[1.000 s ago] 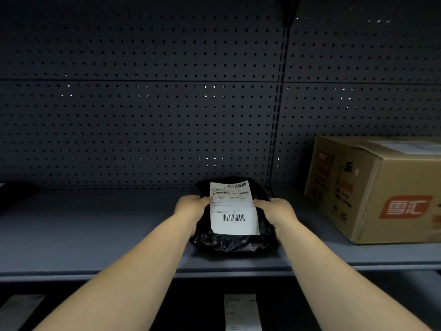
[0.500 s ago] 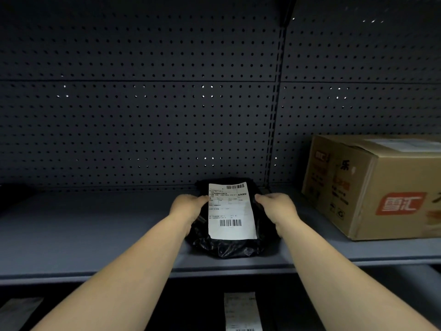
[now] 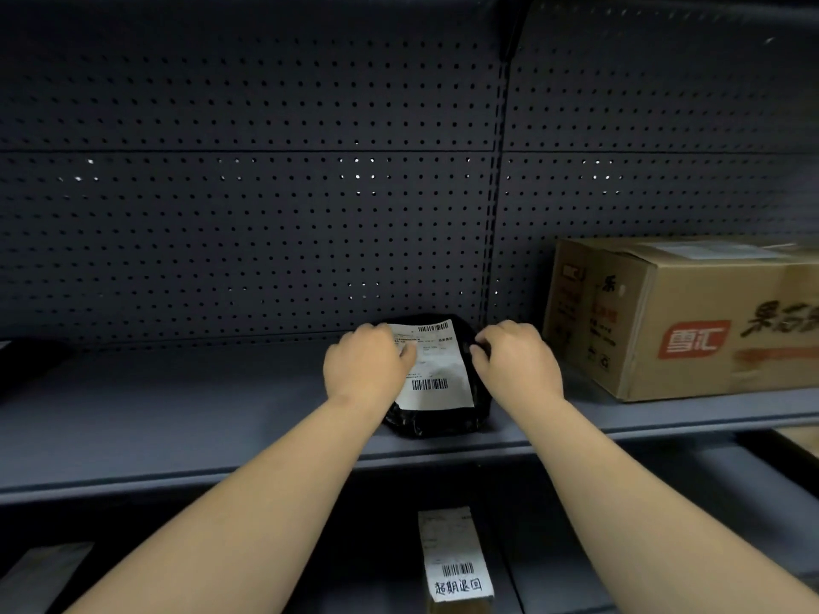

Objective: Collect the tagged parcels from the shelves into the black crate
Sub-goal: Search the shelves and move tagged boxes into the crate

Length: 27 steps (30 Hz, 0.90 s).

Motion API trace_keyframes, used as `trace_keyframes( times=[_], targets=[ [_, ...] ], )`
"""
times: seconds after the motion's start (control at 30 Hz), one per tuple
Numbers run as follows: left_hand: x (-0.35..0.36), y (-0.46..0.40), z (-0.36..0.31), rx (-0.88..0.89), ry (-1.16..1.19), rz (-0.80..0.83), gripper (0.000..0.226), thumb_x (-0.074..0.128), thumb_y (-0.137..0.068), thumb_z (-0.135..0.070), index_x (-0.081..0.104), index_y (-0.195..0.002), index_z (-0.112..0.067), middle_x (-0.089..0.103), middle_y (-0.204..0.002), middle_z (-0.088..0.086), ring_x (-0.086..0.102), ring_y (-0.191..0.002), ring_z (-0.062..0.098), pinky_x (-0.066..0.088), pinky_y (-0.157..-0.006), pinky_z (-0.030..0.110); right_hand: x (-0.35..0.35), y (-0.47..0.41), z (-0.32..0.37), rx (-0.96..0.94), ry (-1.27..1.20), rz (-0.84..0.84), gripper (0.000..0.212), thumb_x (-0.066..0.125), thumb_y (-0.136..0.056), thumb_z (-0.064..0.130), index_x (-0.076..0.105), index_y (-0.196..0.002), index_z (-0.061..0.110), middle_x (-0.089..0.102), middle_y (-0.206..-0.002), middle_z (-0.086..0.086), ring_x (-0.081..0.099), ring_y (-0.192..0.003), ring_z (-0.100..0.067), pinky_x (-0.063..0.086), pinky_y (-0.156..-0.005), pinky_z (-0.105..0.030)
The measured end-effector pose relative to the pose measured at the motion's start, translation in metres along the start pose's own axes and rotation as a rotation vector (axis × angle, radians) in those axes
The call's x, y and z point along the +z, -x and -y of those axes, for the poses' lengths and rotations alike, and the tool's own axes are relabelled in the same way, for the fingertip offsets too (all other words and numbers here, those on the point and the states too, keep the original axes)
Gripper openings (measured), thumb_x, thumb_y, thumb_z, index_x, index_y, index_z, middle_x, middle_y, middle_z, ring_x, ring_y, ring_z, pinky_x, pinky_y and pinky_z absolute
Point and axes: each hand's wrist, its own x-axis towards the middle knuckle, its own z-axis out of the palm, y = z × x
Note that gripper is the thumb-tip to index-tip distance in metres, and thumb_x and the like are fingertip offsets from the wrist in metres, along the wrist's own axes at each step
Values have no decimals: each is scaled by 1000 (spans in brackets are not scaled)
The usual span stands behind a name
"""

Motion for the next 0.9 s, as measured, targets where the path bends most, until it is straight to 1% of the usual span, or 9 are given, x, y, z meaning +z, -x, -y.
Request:
trace_keyframes(
  times=[0.07,0.17,0.27,0.37,0.47,0.6,0.77,0.9],
  targets=[
    [-4,7,-6,34,-22,-1,43,41,-93,-49,63,-104,-13,63,-96,5,60,-85,25,41,-65,32,-8,9,0,4,17,-7,28,51,-93,30,66,-111,15,64,-109,-3,52,-106,-24,47,-80,-34],
    [-8,16,-14,67,1,4,42,41,-93,-48,63,-106,-14,65,-100,5,60,-87,24,38,-68,32,-22,23,-5,44,28,-21,28,50,-94,32,65,-113,17,64,-112,-1,52,-108,-23,45,-83,-33],
    [-12,23,-24,67,50,38,42,41,-94,-47,64,-107,-15,66,-102,4,61,-89,23,40,-70,32,-38,36,-15,93,44,-36,28,50,-94,32,64,-113,18,64,-113,-1,51,-109,-24,45,-85,-35],
    [-16,30,-37,90,72,52,42,41,-94,-48,64,-108,-15,68,-95,4,62,-86,22,40,-67,32,-54,48,-28,146,70,-34,28,49,-94,32,64,-113,19,63,-114,-1,50,-111,-24,44,-86,-35],
    [-19,37,-55,117,104,59,43,41,-94,-49,64,-104,-14,68,-86,3,62,-78,22,41,-63,31,-69,57,-45,186,105,-35,28,49,-94,32,64,-114,19,63,-114,0,50,-110,-24,44,-85,-36],
    [-19,40,-84,165,147,67,42,41,-94,-50,64,-102,-16,67,-85,3,63,-79,23,47,-62,32,-85,66,-74,230,155,-50,27,49,-94,32,65,-111,18,63,-111,-1,51,-106,-25,44,-83,-36],
    [-14,29,-130,193,194,63,40,40,-94,-50,62,-99,-16,63,-86,2,58,-77,22,39,-57,30,-103,60,-116,266,176,-102,26,49,-93,32,66,-107,18,64,-111,-2,51,-106,-25,45,-83,-37],
    [-8,15,-170,198,222,61,43,40,-94,-50,63,-99,-14,63,-83,2,60,-74,22,48,-63,33,-115,46,-158,265,196,-125,27,49,-94,34,66,-107,18,64,-109,0,52,-105,-24,45,-79,-34]
  ],
)
